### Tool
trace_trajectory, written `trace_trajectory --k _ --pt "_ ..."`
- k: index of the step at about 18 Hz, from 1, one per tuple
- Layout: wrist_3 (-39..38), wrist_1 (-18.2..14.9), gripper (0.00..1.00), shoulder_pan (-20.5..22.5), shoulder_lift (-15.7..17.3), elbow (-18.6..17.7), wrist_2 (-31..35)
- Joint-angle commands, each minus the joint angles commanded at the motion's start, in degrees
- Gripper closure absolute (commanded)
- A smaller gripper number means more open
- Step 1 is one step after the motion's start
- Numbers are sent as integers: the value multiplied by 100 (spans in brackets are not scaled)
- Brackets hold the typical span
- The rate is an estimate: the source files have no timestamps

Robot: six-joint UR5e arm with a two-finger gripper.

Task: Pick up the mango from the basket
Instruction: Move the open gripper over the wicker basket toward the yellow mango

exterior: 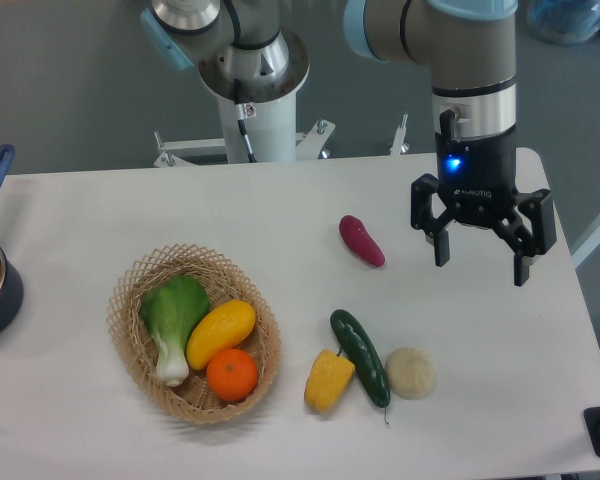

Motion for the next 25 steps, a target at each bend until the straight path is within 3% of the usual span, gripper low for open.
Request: trace_trajectory --k 10,16,20,25 --pt "-184 -26 0 -131 17 -175 26" --pt "-755 -97 0 -298 465 -772 17" --pt "-1790 -88 0 -456 808 -1528 9" --pt "-2645 -9 0 -869 853 -1854 18"
